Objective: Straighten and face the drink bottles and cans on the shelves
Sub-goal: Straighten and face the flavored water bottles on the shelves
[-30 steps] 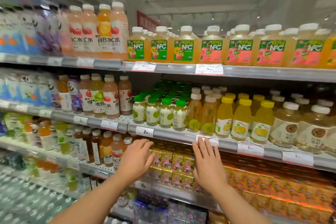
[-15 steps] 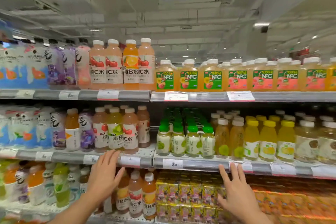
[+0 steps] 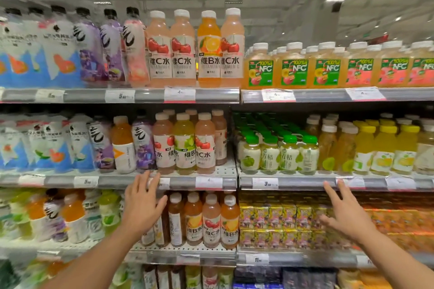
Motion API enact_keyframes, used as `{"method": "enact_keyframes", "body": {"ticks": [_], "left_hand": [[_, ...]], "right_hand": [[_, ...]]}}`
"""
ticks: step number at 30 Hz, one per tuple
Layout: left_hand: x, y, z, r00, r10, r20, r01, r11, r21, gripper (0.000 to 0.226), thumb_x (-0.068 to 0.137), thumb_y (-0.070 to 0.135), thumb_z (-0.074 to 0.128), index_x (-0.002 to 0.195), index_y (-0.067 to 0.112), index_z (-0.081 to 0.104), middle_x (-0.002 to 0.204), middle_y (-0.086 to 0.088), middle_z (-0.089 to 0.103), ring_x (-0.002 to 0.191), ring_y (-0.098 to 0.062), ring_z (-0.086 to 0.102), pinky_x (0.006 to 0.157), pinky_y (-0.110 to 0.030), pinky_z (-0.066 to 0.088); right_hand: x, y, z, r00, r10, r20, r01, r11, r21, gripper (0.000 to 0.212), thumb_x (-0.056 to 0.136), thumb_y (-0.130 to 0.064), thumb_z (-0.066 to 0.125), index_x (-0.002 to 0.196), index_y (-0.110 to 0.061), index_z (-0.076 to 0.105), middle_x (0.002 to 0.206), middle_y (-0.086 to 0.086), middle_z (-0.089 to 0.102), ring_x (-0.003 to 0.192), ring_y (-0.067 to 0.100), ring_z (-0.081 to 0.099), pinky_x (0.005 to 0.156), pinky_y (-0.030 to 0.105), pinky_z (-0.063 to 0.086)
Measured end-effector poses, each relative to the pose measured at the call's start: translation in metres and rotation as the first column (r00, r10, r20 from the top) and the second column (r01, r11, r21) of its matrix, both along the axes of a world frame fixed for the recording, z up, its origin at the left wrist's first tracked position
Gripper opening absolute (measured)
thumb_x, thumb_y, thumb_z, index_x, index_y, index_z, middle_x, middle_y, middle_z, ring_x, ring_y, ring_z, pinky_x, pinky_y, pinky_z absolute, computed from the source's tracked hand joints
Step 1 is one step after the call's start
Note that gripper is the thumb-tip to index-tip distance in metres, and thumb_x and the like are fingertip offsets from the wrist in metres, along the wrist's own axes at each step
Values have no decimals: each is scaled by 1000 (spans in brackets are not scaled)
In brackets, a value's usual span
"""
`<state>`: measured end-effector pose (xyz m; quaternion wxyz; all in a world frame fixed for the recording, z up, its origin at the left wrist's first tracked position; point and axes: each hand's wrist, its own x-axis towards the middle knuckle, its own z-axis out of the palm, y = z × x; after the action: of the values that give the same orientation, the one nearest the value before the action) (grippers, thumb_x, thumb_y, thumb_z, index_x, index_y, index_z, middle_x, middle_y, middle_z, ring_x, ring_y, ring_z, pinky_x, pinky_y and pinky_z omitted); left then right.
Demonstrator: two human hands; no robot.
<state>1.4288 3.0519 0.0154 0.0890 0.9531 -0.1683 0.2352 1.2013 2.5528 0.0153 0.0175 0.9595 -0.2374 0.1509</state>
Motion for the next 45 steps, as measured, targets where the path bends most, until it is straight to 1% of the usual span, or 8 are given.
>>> {"method": "enact_keyframes", "body": {"ticks": [6, 11, 14, 18, 26, 29, 38, 45], "left_hand": [[8, 9, -21, 999, -41, -13, 42, 999, 15, 80, 100, 61, 38, 163, 31, -2, 171, -3, -13, 158, -30, -3, 122, -56, 22], [13, 10, -27, 999, -44, 1, 43, 998, 34, 83, 98, 65, 37, 163, 31, -3, 171, -3, -13, 158, -32, -2, 119, -59, 27], [16, 8, -32, 999, -46, -7, 46, 999, -7, 84, 97, 66, 39, 163, 33, -2, 170, 1, -20, 158, -28, -8, 121, -59, 24], [15, 9, -32, 999, -47, -17, 47, 999, -26, 82, 97, 66, 38, 162, 35, 1, 171, 4, -16, 158, -26, -5, 120, -59, 25], [12, 5, -29, 1000, -6, -22, 5, 999, -44, 83, 90, 73, 21, 163, 35, 5, 170, 6, -15, 158, -23, -4, 120, -57, 27], [15, 5, -31, 1000, 1, -22, -2, 999, -46, 82, 91, 74, 19, 162, 38, 1, 169, 9, -20, 158, -21, -8, 121, -56, 26], [20, 10, -35, 999, -45, -1, 45, 997, -60, 80, 92, 74, 20, 162, 39, 0, 170, 6, -16, 158, -26, -3, 118, -57, 28], [14, 23, -13, 990, -116, -81, 120, 992, 45, 74, 99, 68, 26, 162, 36, 7, 171, -2, -12, 157, -31, 2, 124, -51, 15]], "right_hand": [[7, 23, 0, 994, -109, 5, 106, 978, 181, 96, 91, -52, 65, 161, -23, 6, 168, 15, -3, 145, 37, 35, 104, 42, 49], [24, 104, -24, 940, 137, 313, -154, 988, 31, 40, 86, -25, 68, 124, -14, 65, 114, 4, 68, 97, 24, 68, 69, 33, 52], [53, 166, -35, 909, 385, 159, -389, 921, -6, 27, 89, -32, 59, 113, -21, 67, 102, -6, 67, 94, 18, 67, 65, 30, 51], [112, 212, -35, 831, 555, 39, -555, 832, -17, 54, 89, -33, 58, 140, -16, 53, 134, 2, 58, 123, 23, 53, 99, 39, 51], [194, 250, -40, 869, 463, -175, -468, 883, 8, 43, 92, -41, 53, 129, -21, 52, 126, 7, 63, 120, 33, 56, 98, 53, 43], [196, 254, -55, 884, 449, -130, -458, 888, -45, 34, 91, -27, 58, 124, -22, 51, 120, 6, 66, 115, 31, 59, 96, 51, 45], [171, 254, -56, 818, 564, -114, -574, 813, -95, 79, 73, -1, 76, 143, -16, 41, 138, 7, 49, 120, 29, 50, 94, 39, 51], [128, 261, -25, 845, 534, 10, -531, 843, -87, 59, 90, -22, 66, 145, -25, 44, 136, -4, 54, 119, 20, 57, 89, 32, 52]]}}
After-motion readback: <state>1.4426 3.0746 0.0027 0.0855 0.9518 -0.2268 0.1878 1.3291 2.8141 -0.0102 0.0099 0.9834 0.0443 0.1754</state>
